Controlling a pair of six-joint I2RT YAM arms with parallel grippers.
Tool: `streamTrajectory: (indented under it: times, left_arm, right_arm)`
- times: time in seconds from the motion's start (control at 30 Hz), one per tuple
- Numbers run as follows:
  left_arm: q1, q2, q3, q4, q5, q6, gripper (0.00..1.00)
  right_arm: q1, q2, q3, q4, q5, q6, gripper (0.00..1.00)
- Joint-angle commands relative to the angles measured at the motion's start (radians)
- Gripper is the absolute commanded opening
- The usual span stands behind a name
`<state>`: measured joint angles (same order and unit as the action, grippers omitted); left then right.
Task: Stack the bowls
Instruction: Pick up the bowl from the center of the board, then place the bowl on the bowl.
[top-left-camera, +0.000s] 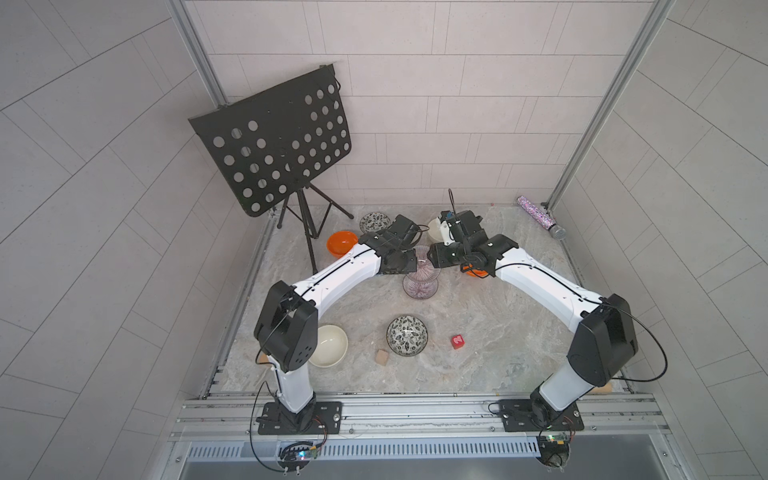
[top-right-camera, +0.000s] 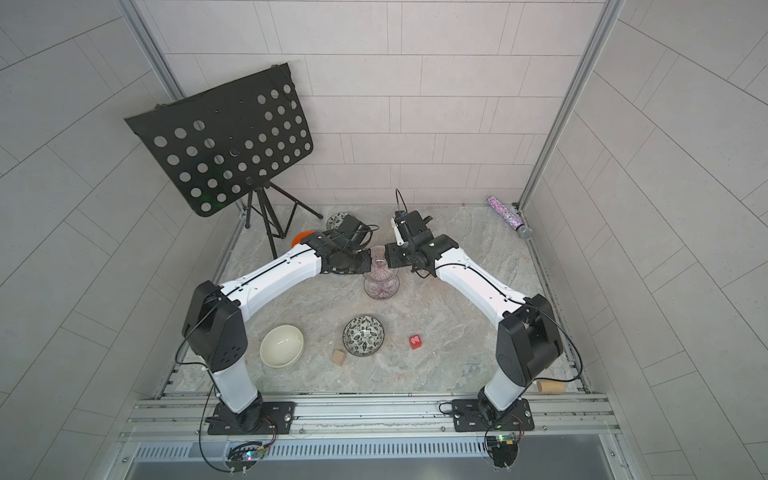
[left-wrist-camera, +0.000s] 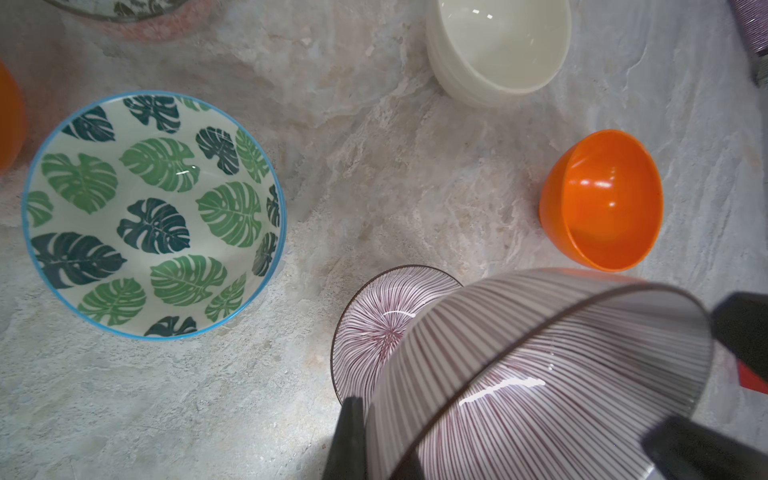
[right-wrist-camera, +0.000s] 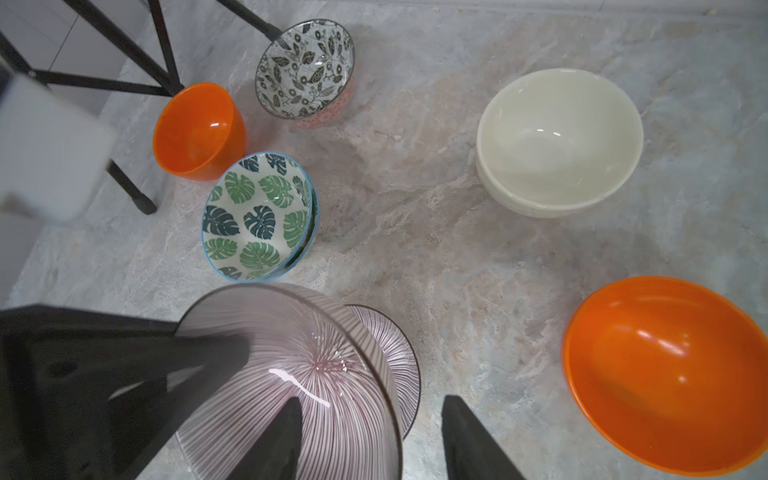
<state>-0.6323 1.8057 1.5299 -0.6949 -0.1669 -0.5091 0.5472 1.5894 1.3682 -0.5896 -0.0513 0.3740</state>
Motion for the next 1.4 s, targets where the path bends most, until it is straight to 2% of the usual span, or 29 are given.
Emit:
streamTrajectory:
  times: [0.0,0.2,0.3,0.4,0.73,0.93,1.0,1.13,1.37]
  left_arm:
    - [0.01,0.011,0.023,-0.007,0.02,-0.02,0.02]
    - [0.011,0.094,0.062,-0.061,0.086,-0.018,0.05]
    - [0.011,0.115,0.055,-0.075,0.088,-0.019,0.11]
    - [0.011,0.132,0.055,-0.083,0.093,-0.015,0.17]
    - [0.011,0.183,0.06,-0.086,0.123,-0.008,0.2]
    - [0.011,0.174,0.073,-0.107,0.116,0.009,0.42]
    - [0.011,0.153,0.08,-0.121,0.1,0.017,0.45]
    - [0.011,0.125,0.09,-0.133,0.068,0.035,0.44]
    - [0.016,0.153,0.093,-0.127,0.064,0.043,0.27]
  right_arm:
    - [-0.015,-0.11,-0.032,0.054,-0.004,-0.01,0.6]
    - [-0.057,-0.248,-0.092,0.042,0.03,-0.017,0.64]
    - [-0.092,-0.288,-0.114,0.033,0.014,-0.021,0.64]
    - [-0.114,-0.3,-0.114,0.012,0.004,-0.031,0.64]
    - [-0.118,-0.29,-0.138,0.016,-0.031,-0.024,0.64]
    - [-0.117,-0.287,-0.143,0.015,-0.042,-0.03,0.64]
    - [-0.117,-0.286,-0.145,0.014,-0.042,-0.031,0.64]
    - [-0.117,-0.284,-0.154,0.022,-0.048,-0.027,0.63]
    - [-0.118,-0.279,-0.161,0.024,-0.061,-0.021,0.63]
